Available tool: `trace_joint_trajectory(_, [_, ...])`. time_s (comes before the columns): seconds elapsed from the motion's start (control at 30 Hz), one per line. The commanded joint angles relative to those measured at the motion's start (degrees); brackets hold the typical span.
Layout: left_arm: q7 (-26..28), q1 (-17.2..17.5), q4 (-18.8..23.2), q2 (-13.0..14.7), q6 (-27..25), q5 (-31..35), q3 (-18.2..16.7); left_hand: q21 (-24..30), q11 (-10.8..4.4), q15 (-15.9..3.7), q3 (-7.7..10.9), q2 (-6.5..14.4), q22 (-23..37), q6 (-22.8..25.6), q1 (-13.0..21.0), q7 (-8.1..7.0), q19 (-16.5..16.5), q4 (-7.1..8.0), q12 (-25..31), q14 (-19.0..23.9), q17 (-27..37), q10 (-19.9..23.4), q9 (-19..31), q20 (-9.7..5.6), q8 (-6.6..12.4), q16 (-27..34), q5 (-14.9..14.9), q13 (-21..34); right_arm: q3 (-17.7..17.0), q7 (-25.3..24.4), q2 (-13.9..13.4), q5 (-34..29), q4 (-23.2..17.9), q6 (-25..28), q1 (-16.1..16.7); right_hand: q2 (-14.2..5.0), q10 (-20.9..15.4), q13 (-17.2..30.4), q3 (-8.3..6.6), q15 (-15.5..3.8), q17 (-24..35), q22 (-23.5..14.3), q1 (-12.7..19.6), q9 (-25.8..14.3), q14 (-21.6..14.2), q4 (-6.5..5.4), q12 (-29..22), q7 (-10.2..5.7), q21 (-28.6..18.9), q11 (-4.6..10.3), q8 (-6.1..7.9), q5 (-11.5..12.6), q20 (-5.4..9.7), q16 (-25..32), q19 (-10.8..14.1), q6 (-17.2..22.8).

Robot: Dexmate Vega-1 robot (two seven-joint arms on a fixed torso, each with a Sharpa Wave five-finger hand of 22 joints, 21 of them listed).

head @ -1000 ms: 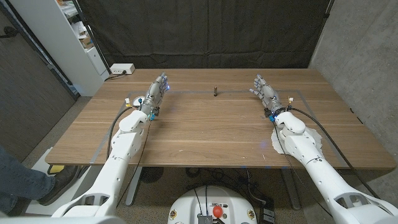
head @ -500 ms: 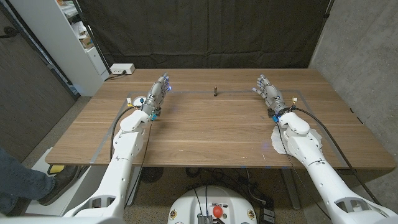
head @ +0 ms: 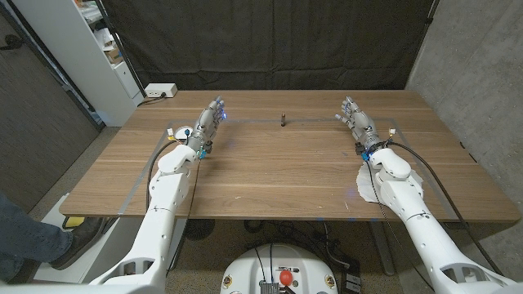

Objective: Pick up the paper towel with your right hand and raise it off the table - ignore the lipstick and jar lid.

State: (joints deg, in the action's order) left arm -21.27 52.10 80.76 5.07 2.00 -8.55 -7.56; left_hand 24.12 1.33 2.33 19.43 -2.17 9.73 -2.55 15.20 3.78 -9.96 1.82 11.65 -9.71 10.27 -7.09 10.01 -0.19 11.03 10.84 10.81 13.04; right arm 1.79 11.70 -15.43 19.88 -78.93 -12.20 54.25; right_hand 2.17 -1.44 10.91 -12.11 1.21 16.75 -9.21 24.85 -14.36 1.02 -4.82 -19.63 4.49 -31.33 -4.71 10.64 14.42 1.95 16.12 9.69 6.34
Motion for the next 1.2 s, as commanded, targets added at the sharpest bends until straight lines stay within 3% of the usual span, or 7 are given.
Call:
trace_joint_trajectory(0.03, [-1.12,-0.08,-0.03,0.13,-0.62,0.49,-0.89,-0.32,0.1,0.34,0.19,0.35,0.21,0.56,0.24,0.3,-7.78,-0.24,0.37,-1.46,0.14,0.32,0.21,0.44,0.13,0.34,0.17,0.13,-0.88,-0.36,0.45,-1.3,-1.27,-0.82,0.7,-0.13,-0.66,0.15,0.1,-0.03,-0.02,-0.17,-0.04,-0.06,-0.49,-0.04,0.12,-0.25,0.17,-0.23,0.52,0.34,0.03,-0.03,0.53,0.11])
trace_joint_trajectory(0.47, [-2.55,-0.35,-0.93,0.47,-0.09,-0.3,-2.27,-0.53,0.64,0.52,0.16,0.56,0.22,1.12,0.25,0.62,-6.97,-0.39,0.52,-0.81,0.14,0.84,0.21,-0.49,0.19,0.49,0.15,-0.28,-1.42,-1.68,0.21,-2.71,-4.23,-0.68,2.57,-0.12,-0.94,0.08,0.14,0.1,-0.26,-0.17,0.09,0.3,-0.72,0.14,0.43,-0.4,0.59,-0.14,0.6,0.46,-0.06,-0.12,0.72,0.2])
trace_joint_trajectory(1.2, [-3.45,0.16,-0.28,0.62,0.02,-0.77,-2.96,-1.19,0.64,0.54,0.2,0.92,0.25,1.15,0.35,0.65,-7.17,-0.59,0.37,-0.97,0.13,0.61,0.22,0.08,0.02,0.31,0.13,-0.7,-2.27,-2.66,-0.3,-4.01,-8.12,-0.89,5.87,-0.24,-1.04,0.02,0.23,0.04,-0.66,-0.18,0.15,0.93,-0.34,0.32,1.17,-0.52,1.59,-0.04,0.58,0.66,-0.11,-0.58,0.61,-0.12])
